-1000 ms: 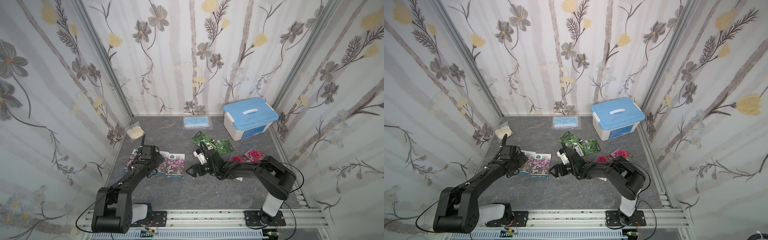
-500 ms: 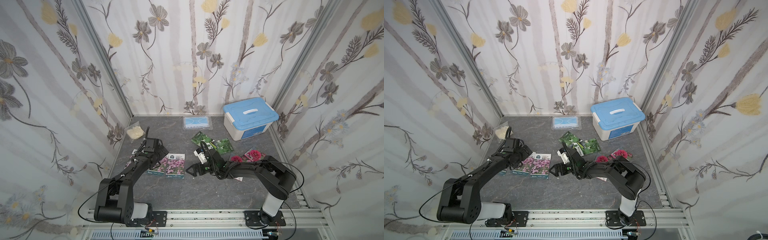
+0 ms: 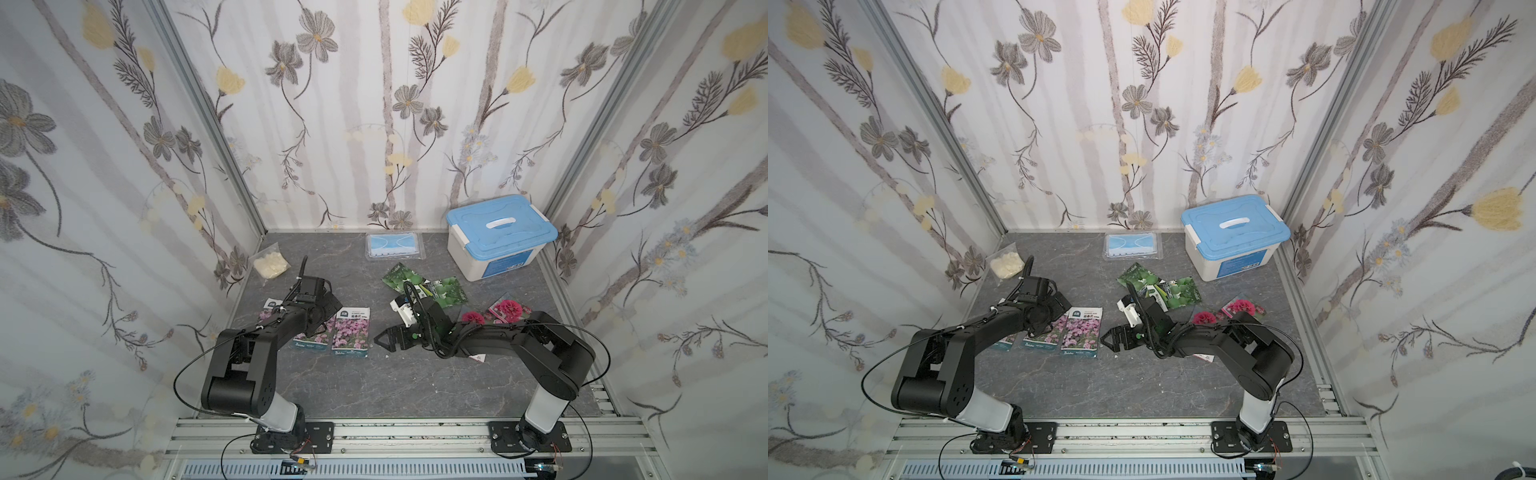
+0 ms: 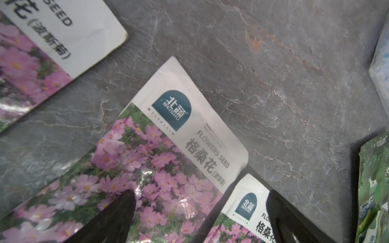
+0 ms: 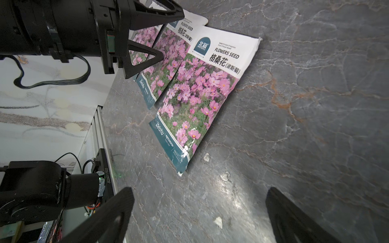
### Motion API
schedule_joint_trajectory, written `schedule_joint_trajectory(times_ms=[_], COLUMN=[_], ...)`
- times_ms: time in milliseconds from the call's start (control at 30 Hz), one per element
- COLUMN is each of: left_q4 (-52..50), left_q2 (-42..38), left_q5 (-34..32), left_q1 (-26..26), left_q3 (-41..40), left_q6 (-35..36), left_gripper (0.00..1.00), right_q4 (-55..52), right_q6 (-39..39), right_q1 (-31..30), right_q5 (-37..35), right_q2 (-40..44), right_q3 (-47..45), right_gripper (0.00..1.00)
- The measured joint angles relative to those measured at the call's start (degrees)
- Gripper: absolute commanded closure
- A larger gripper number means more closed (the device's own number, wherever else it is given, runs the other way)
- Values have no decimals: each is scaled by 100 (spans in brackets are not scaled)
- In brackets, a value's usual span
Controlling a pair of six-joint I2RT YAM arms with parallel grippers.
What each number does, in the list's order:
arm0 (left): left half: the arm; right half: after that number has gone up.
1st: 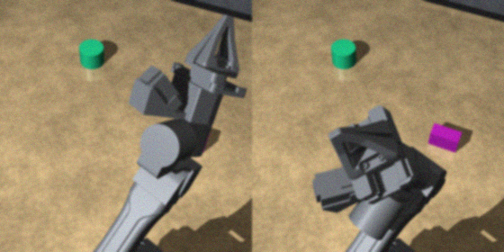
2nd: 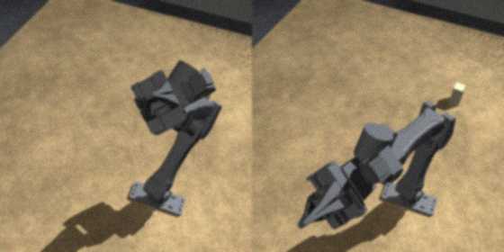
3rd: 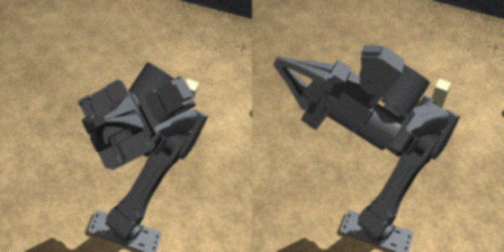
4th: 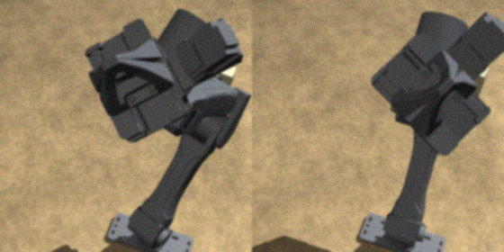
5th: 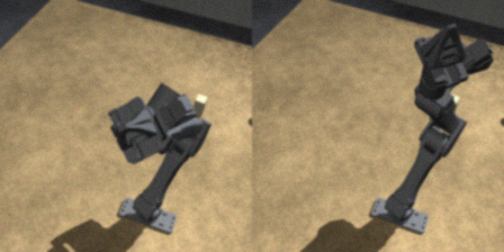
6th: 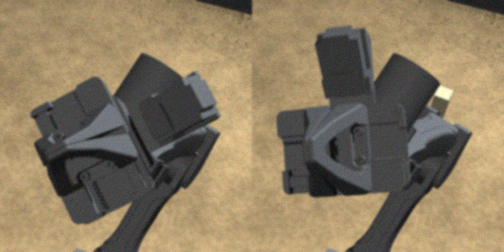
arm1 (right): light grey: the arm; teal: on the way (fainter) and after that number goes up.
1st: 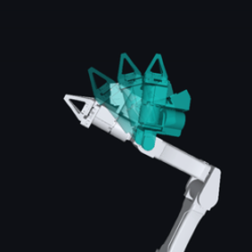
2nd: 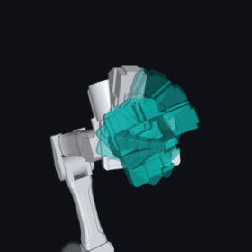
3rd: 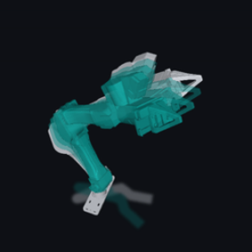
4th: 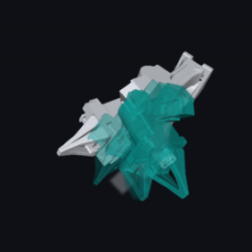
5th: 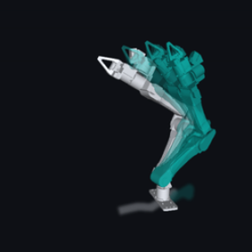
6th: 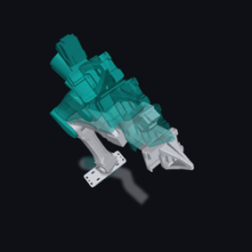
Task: Arrange the seed packets in a row
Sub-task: Adjust the seed packet at the center of the board.
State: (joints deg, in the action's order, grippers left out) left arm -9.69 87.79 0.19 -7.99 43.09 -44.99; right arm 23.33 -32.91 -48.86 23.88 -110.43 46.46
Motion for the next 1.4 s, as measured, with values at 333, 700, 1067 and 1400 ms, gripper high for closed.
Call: schedule_joint_trajectory(times_ms=[333, 700, 1067, 1400], left_q4=[-188, -120, -267, -400], left_q2=[-367, -289, -988, -1185], left_q5=[-55, -17, 269, 433], left_q1=[170, 247, 63, -901], left_q3=[-247, -236, -4, 168], left_q6=[107, 153, 310, 435], left_gripper=[0, 0, 0, 0], right_q4=[66, 96, 79, -232], right_q6=[-4, -4, -7, 0], right_q1=[7, 7, 22, 848], right_q5=[7, 44, 48, -48], right_q2=[-13, -13, 9, 1272], right_q3=[-7, -7, 11, -273], right_gripper=[1, 1, 1, 1])
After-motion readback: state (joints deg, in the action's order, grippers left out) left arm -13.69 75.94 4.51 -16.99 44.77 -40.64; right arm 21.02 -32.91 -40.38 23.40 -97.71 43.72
